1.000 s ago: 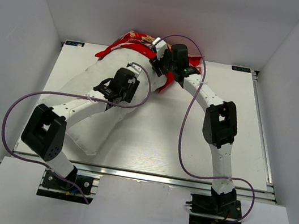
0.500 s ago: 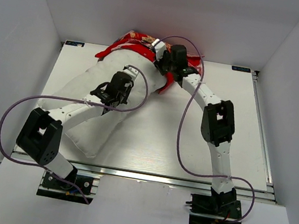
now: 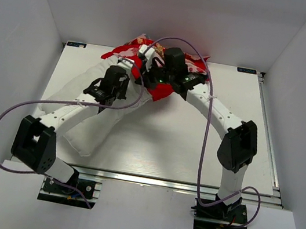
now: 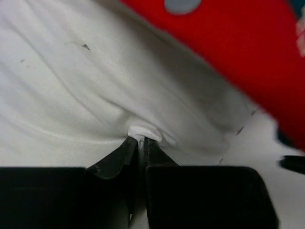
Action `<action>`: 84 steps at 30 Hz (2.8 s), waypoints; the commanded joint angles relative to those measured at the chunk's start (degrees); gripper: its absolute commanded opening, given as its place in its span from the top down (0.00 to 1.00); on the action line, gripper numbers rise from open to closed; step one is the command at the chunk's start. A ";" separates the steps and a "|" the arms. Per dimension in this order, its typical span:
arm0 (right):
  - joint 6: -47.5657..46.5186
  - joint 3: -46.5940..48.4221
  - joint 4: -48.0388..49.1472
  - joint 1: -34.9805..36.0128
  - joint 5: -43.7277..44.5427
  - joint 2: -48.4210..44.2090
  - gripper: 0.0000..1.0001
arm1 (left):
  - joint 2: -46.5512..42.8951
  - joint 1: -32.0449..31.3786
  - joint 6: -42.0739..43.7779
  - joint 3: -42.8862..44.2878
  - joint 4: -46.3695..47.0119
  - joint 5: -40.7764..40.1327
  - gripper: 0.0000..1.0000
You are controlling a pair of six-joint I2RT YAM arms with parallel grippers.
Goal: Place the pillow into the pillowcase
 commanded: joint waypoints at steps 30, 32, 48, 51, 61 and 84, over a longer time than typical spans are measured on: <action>8.68 -15.22 -6.44 -6.41 -6.68 -9.84 0.43 | -31.23 -2.05 -7.07 -6.95 -11.34 17.97 0.50; 8.42 -14.42 -7.05 -8.79 -7.65 -12.14 0.38 | -31.84 -3.89 -6.19 -7.66 -11.88 17.36 0.45; -1.16 -32.61 -4.33 -27.53 -11.96 -31.30 0.11 | -8.31 -30.09 -2.49 -8.54 -22.78 -27.45 0.36; -0.37 -35.85 -3.46 -27.61 -11.08 -33.67 0.11 | -1.72 -30.01 -3.02 -9.59 -23.13 -36.93 0.35; 1.13 -41.40 -2.93 -27.53 -6.69 -38.60 0.11 | 13.50 -21.31 -0.82 -4.43 -14.43 -40.74 0.99; 13.87 -46.16 17.17 -18.83 17.73 -41.69 0.11 | -5.92 -14.72 -19.80 23.72 -24.89 1.27 1.00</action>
